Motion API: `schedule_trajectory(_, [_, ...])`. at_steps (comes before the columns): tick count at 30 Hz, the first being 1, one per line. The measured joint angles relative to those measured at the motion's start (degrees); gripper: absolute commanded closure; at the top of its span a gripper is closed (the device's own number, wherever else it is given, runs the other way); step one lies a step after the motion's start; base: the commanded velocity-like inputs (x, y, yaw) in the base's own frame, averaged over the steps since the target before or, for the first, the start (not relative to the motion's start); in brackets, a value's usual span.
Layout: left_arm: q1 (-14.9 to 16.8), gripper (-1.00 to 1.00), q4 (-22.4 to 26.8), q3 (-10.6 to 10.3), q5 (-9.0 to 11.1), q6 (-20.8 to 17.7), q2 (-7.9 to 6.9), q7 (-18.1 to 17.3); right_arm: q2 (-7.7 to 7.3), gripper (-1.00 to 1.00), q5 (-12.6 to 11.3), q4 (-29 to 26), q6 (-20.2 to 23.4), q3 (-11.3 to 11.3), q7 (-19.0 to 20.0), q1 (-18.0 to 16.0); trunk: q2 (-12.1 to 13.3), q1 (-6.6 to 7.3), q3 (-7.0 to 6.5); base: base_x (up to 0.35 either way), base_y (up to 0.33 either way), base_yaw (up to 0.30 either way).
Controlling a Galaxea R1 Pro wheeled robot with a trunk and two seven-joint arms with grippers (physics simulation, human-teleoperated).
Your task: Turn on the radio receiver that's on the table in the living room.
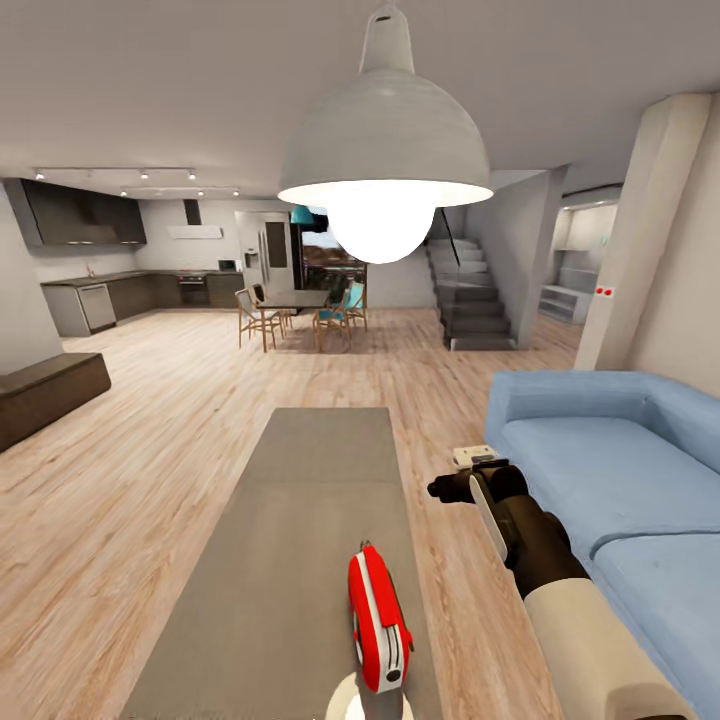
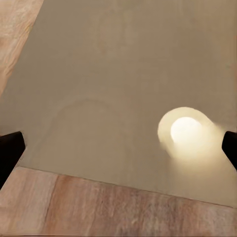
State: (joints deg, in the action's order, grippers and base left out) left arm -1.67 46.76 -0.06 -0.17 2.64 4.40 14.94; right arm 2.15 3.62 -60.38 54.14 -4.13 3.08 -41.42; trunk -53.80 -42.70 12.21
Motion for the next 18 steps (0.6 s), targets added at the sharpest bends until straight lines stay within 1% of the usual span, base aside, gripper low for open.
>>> schedule_trajectory(13, [0.0, -1.00, 0.0, 0.0, 0.0, 0.0, 0.00, 0.0, 0.03, -1.00, 0.0, 0.0, 0.0, 0.0, 0.0, 0.0, 0.0, 0.00, 0.00, 0.000, 0.000, 0.294])
schedule_trajectory(15, [0.0, -1.00, 0.0, 0.0, 0.0, 0.0, 0.00, 0.0, 0.02, -1.00, 0.0, 0.1, 0.0, 0.0, 0.0, 0.0, 0.0, 0.00, 0.00, 0.000, 0.000, 0.149])
schedule_trajectory(18, [0.0, -1.00, 0.0, 0.1, 0.0, 0.0, 0.00, 0.0, 0.04, -1.00, -0.2, 0.1, 0.0, 0.0, 0.0, 0.0, 0.0, 0.00, 0.00, 0.000, 0.000, 0.052])
